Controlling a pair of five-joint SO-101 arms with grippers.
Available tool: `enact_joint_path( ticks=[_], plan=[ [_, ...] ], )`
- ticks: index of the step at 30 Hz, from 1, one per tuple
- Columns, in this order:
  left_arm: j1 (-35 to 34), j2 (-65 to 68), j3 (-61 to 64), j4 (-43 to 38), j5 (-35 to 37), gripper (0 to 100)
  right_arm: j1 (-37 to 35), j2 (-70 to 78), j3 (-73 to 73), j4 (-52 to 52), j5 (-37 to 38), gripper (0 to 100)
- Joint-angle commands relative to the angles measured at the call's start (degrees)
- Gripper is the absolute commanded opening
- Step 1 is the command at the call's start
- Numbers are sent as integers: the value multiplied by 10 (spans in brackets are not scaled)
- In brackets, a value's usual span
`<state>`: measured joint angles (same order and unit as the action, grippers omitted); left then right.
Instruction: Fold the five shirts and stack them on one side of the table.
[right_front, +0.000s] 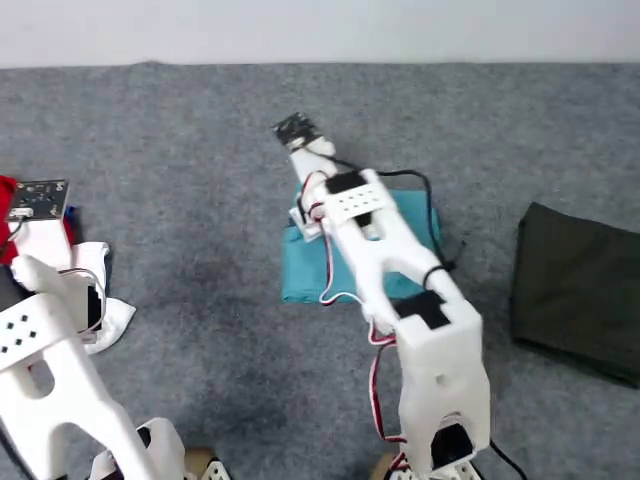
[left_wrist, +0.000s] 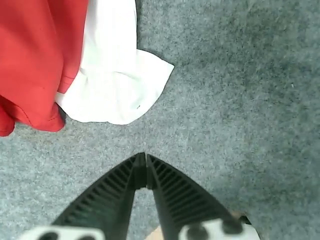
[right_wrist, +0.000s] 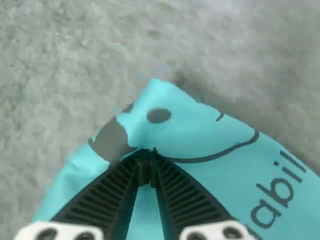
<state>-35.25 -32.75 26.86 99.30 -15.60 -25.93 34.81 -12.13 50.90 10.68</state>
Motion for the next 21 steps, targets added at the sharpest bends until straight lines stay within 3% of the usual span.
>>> enact_joint_path(
  ticks=[1,16,21],
  plan=[
    [-2,-17,-2,7,-6,5,-13,3,-84,17,-2,10],
    [-2,-17,-3,7,-7,5,41,-30,-234,388,-4,10],
    [-2,-17,-3,7,-7,5,84,-43,-234,444,-5,16]
  ],
)
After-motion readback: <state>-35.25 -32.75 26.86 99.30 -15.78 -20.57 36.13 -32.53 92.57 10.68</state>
